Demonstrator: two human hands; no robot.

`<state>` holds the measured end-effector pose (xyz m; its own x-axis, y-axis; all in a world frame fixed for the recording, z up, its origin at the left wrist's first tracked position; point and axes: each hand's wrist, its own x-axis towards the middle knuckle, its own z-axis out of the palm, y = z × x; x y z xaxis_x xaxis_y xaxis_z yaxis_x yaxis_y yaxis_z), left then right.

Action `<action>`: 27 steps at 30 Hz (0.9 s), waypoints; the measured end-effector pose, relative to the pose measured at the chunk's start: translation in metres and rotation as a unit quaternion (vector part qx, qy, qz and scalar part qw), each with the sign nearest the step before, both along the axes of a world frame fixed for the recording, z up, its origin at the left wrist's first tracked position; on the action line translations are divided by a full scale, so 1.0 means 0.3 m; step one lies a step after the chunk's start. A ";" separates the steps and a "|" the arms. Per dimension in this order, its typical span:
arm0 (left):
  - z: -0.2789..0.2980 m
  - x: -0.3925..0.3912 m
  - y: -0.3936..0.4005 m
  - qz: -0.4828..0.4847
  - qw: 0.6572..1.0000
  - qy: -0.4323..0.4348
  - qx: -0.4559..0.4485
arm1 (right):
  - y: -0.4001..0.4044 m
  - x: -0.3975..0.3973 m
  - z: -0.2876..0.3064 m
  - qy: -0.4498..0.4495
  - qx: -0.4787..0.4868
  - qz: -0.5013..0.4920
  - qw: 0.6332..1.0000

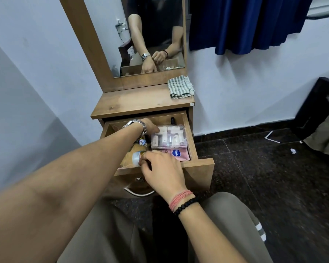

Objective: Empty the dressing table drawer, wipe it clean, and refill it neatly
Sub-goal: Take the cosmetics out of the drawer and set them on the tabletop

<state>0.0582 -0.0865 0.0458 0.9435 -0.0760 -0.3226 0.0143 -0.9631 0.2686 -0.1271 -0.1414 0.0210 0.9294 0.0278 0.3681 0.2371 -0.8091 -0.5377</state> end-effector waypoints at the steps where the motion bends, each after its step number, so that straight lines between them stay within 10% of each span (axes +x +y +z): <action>1: 0.000 -0.001 -0.001 0.002 1.000 0.001 -0.002 | -0.001 0.000 0.000 -0.001 0.000 -0.001 1.000; 27: 0.167 -0.047 0.003 0.053 0.982 -0.027 -0.176 | -0.005 0.000 -0.009 0.020 0.013 0.004 1.000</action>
